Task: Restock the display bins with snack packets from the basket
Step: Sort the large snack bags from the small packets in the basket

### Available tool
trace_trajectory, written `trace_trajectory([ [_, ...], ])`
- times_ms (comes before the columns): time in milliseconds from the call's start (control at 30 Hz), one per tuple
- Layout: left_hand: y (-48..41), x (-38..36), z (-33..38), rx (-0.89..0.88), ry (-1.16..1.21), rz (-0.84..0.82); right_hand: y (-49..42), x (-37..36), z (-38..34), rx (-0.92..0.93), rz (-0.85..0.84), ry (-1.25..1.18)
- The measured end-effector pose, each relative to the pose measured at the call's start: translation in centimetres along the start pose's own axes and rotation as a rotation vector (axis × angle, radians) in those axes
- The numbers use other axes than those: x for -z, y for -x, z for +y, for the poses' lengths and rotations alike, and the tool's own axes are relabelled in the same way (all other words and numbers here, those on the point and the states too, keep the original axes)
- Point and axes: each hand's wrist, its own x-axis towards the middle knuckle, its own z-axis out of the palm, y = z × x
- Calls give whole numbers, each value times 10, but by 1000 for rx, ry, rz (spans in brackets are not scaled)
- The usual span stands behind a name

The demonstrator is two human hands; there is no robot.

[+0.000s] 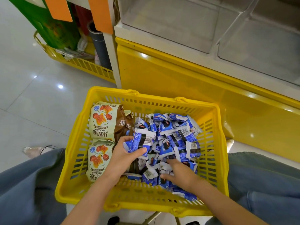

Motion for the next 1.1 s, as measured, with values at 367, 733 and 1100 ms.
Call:
trace_trajectory([
  [367, 6, 15, 0, -52, 49, 67, -39, -18, -20, 181, 2, 332],
  [733, -7, 0, 13, -133, -29, 45, -7, 56, -23, 303, 288, -100],
  [1100, -93, -43, 57, -258, -426, 63, -2, 161, 34, -38, 744, -147],
])
